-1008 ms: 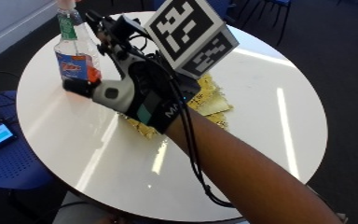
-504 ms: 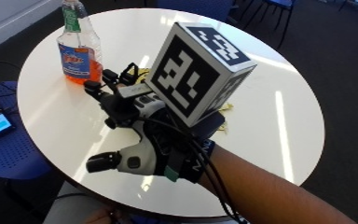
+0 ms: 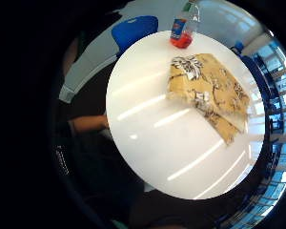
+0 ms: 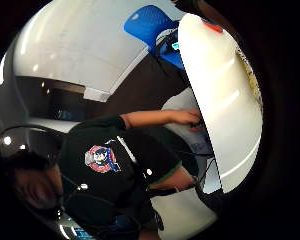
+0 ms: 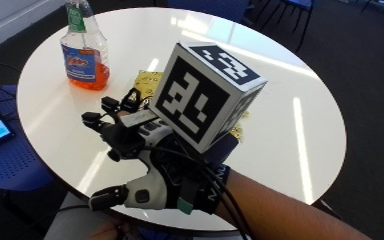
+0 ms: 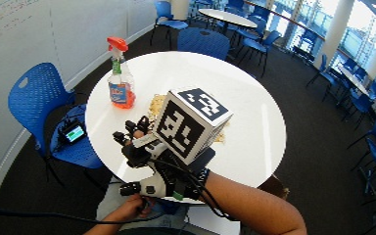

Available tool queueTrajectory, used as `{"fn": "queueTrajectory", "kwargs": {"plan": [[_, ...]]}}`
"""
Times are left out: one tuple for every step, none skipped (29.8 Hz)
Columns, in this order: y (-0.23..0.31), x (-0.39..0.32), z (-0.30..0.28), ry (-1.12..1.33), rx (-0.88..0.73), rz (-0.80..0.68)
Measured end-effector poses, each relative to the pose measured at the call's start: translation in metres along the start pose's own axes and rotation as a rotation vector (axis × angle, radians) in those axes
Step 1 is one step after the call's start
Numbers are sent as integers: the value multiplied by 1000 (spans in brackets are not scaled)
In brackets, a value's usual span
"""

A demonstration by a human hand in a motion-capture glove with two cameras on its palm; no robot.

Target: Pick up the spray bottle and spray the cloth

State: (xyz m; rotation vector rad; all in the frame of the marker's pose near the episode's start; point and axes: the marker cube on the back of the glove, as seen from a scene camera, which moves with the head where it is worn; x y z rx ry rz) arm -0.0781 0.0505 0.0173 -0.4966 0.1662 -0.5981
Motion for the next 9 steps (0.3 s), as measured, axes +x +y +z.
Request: {"fn": "queueTrajectory", "kwargs": {"plan": [[0, 1, 0, 5, 2, 3], [1, 1, 0, 7, 2, 5], [1, 2, 1, 6, 1, 7], [1, 2, 2, 2, 0, 8], [2, 2, 2, -4, -2, 9], [2, 2, 3, -9, -3, 9], [2, 2, 4, -13, -5, 9], [2, 2, 5, -14, -6, 9], [2, 2, 5, -14, -6, 9]]}}
